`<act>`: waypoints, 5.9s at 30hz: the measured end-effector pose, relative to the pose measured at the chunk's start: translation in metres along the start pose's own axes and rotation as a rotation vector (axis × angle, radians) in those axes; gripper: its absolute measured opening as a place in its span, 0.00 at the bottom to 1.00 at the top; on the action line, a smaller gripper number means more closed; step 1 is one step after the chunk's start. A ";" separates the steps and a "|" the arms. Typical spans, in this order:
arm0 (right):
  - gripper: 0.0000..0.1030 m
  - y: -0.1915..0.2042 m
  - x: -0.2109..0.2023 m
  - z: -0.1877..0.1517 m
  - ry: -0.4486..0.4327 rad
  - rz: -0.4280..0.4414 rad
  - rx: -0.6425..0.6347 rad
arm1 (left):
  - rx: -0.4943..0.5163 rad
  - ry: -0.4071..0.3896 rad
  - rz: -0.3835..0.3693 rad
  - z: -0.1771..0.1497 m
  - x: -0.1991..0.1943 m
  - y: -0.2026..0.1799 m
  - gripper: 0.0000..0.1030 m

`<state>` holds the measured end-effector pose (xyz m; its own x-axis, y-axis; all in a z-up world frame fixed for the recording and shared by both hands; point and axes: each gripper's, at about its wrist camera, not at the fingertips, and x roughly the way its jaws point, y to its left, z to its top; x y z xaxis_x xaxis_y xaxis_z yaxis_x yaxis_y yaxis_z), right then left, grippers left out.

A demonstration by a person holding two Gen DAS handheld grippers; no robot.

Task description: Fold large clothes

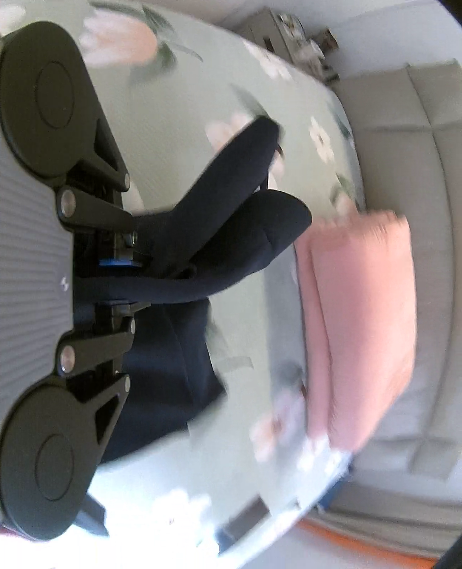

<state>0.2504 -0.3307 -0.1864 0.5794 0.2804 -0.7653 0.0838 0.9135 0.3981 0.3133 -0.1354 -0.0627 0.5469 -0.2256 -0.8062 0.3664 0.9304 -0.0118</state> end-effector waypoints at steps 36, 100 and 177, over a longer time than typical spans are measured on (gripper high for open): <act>1.00 -0.133 -0.103 -0.009 -0.184 0.324 0.519 | -0.046 0.447 -0.341 0.027 0.157 -0.125 0.18; 1.00 -0.104 -0.051 -0.029 -0.183 0.382 0.313 | 0.138 -0.073 -0.206 -0.114 -0.032 -0.034 0.51; 0.99 -0.180 -0.053 0.049 0.074 0.165 0.242 | -0.158 0.137 -0.261 -0.065 0.096 0.013 0.65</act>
<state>0.2441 -0.5247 -0.1924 0.5415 0.4482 -0.7113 0.1888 0.7596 0.6224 0.3216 -0.1260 -0.1787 0.3399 -0.4317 -0.8355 0.3535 0.8819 -0.3119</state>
